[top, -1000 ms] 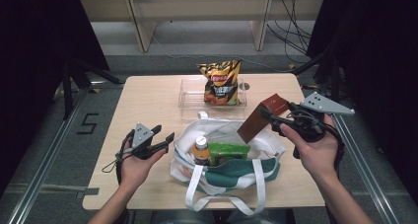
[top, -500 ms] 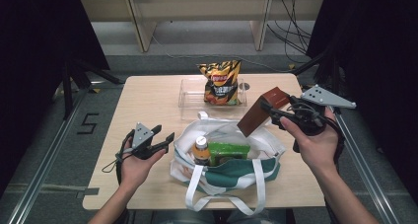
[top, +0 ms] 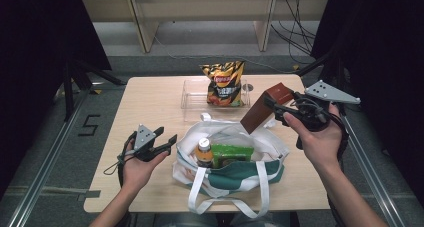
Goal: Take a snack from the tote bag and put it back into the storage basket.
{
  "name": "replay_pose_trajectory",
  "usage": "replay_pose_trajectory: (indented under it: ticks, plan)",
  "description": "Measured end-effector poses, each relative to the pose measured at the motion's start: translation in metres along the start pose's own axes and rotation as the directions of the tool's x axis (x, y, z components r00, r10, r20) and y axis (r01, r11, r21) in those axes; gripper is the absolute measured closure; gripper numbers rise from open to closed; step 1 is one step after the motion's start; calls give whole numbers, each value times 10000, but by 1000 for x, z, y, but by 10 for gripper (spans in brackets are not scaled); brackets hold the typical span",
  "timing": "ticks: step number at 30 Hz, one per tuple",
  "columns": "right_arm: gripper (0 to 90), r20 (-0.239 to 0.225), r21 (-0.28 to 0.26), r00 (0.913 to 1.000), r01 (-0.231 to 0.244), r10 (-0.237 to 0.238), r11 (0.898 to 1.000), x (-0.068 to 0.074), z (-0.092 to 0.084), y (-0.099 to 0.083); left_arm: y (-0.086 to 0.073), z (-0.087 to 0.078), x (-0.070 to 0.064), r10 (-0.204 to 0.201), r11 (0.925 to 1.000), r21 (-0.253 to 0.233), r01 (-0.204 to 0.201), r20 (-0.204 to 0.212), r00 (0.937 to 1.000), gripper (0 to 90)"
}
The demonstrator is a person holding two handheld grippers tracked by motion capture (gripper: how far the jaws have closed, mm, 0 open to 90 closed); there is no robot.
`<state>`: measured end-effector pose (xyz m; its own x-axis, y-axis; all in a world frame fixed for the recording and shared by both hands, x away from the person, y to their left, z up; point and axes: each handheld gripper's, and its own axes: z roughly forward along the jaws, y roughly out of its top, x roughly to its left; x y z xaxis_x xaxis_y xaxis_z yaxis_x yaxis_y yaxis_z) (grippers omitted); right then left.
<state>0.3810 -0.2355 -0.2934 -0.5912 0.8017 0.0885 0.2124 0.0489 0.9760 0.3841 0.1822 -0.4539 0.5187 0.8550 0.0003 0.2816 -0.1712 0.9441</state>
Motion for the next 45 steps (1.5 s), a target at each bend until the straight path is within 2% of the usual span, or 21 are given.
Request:
replay_pose_trajectory:
  ticks: [3, 12, 13, 16, 19, 29, 37, 38, 39, 40, 42, 43, 45]
  plan:
    - [389, 77, 16, 9999, -124, 124, 9999, 0, 1, 1, 0, 0, 0, -12, 10000, -10, 12, 1, 10000, 420]
    - [389, 185, -146, 9998, 113, -110, 9998, -5, 6, 5, 0, 0, 0, -2, 10000, 1, 2, 3, 10000, 420]
    - [389, 149, -50, 9998, -91, 92, 9999, -4, 6, 5, 0, 0, 0, -7, 10000, 0, 7, 4, 10000, 420]
    - [389, 221, -177, 9997, 93, -89, 9998, -5, 8, 7, 0, 0, 0, -9, 10000, 4, 9, 1, 10000, 420]
    - [389, 271, -119, 9996, 19, -15, 9999, -5, 9, 9, 0, 0, 0, -5, 10000, -7, 5, 1, 10000, 421]
    - [389, 312, -139, 9995, 104, -100, 9998, -6, 18, 12, 0, 0, 1, -3, 10000, -4, 3, 11, 10000, 420]
    - [389, 322, -122, 9995, -30, 34, 9999, -7, 24, 14, 0, 0, 1, 14, 10000, -5, -14, 3, 10000, 420]
    - [389, 345, -113, 9994, 97, -94, 9999, -8, 25, 15, 0, 0, 0, 9, 10000, -10, -9, 2, 10000, 420]
    - [389, 361, -88, 9993, -24, 27, 10000, -7, 26, 15, 0, 0, 1, 6, 10000, -7, -6, 8, 10000, 420]
    - [389, 383, -152, 9992, 78, -72, 9999, -8, 27, 15, 0, 0, 1, 14, 10000, -7, -14, 6, 10000, 420]
    - [389, 378, -71, 9992, -136, 139, 9999, -7, 29, 16, 0, 0, 1, 11, 10000, -10, -11, 6, 10000, 420]
    - [389, 319, -124, 9995, 2, 2, 9999, -9, 30, 16, 0, -1, 1, 18, 10000, -9, -18, -7, 10000, 420]
    - [389, 410, -142, 9992, -6, 12, 9999, -10, 33, 16, 0, 0, 1, -29, 10000, -10, 29, 5, 10000, 420]
